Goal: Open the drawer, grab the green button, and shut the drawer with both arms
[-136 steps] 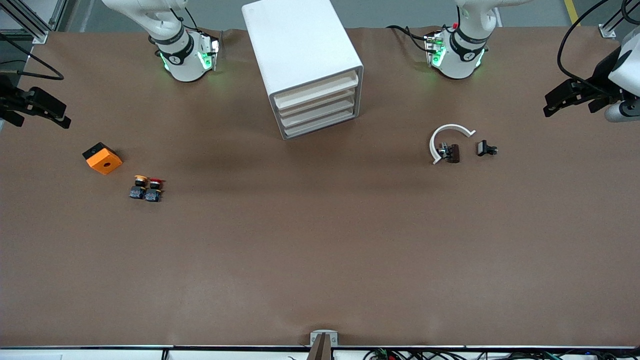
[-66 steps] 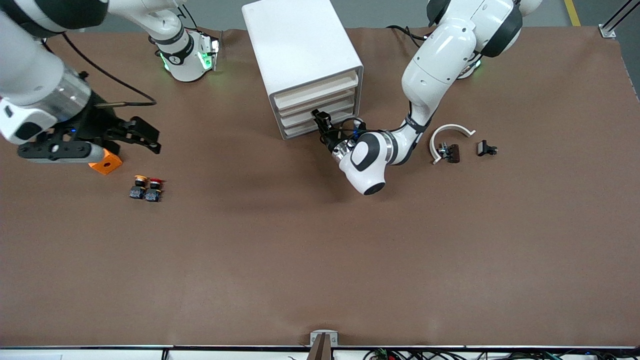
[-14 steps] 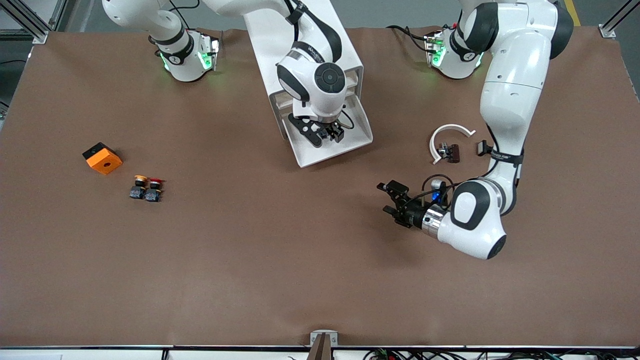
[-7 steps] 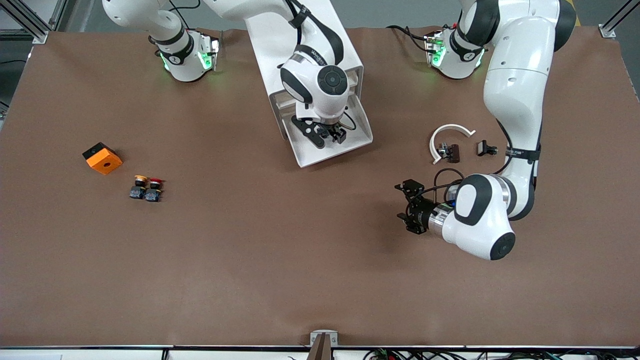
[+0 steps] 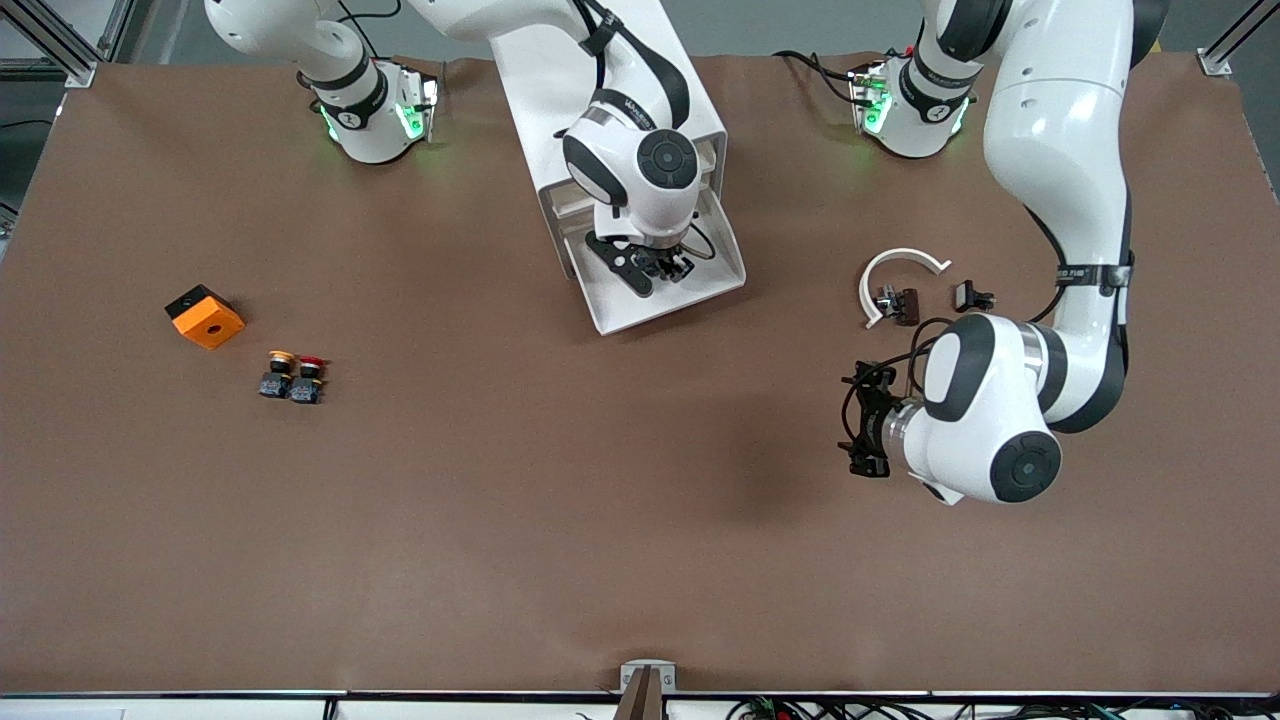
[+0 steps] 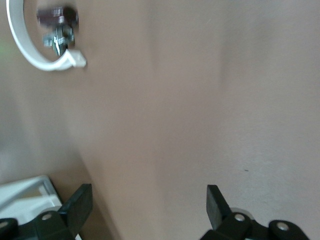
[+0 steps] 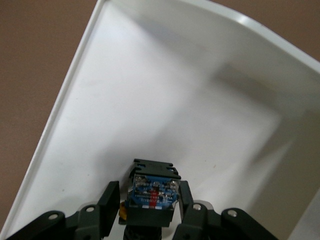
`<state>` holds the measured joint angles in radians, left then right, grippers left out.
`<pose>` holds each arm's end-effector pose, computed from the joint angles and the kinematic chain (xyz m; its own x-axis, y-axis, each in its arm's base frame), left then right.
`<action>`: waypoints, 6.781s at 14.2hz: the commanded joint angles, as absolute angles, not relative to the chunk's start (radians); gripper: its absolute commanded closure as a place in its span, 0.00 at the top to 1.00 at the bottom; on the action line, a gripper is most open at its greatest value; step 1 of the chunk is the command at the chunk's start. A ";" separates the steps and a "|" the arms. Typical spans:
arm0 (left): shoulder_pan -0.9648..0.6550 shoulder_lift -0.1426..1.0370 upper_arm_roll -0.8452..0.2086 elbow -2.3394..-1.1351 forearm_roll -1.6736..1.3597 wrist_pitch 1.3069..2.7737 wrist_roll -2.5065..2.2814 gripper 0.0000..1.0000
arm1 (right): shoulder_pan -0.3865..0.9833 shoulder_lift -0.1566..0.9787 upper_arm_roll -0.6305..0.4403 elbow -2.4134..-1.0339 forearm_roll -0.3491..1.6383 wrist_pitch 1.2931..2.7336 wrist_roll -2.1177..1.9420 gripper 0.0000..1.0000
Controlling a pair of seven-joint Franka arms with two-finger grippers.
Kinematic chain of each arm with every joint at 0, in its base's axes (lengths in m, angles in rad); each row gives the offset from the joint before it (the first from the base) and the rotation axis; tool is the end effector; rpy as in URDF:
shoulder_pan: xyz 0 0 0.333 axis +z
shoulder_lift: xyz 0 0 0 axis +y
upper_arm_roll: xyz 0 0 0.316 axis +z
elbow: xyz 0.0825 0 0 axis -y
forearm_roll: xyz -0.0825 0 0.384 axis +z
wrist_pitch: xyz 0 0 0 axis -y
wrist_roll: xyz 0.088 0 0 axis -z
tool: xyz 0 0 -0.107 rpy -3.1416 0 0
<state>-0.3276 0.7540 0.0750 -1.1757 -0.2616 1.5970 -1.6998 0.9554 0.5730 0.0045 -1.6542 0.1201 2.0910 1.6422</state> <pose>0.6809 -0.2181 0.3223 0.0568 0.9872 -0.1490 0.9317 -0.1060 -0.3474 0.3786 0.5504 0.2672 0.7247 -0.6835 -0.0872 -0.6695 -0.7284 0.1454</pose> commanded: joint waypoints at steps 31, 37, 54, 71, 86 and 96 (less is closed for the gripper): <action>-0.492 0.456 -0.129 -1.948 -0.130 2.221 -0.856 1.00 | 0.201 0.250 -0.014 -1.667 0.038 1.590 0.168 0.17; -0.486 0.365 -0.206 -2.112 -0.130 2.284 -0.903 1.00 | 0.150 0.239 -0.015 -2.012 0.002 2.082 0.089 0.17; -0.500 0.403 -0.431 -2.141 -0.270 2.281 -0.965 1.00 | 0.075 0.474 -0.015 -2.039 -0.067 2.405 0.087 0.17; 0.155 0.377 -0.413 -1.684 0.052 1.858 -0.820 1.00 | 0.063 0.476 -0.014 -2.054 -0.072 2.372 0.091 1.00; 0.165 0.120 -0.301 -1.549 0.126 1.624 -0.360 1.00 | 0.066 0.166 -0.008 -2.022 -0.066 2.053 0.089 1.00; 0.035 -0.086 -0.078 -1.697 -0.025 1.548 -0.192 1.00 | 0.055 -0.158 -0.031 -1.981 -0.058 1.771 0.074 1.00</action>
<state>0.0412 -0.0172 -0.0760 -1.6304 -0.0164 1.5410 -0.2140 0.0807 -0.1253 -0.0275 -1.9946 -0.0501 1.8118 0.0871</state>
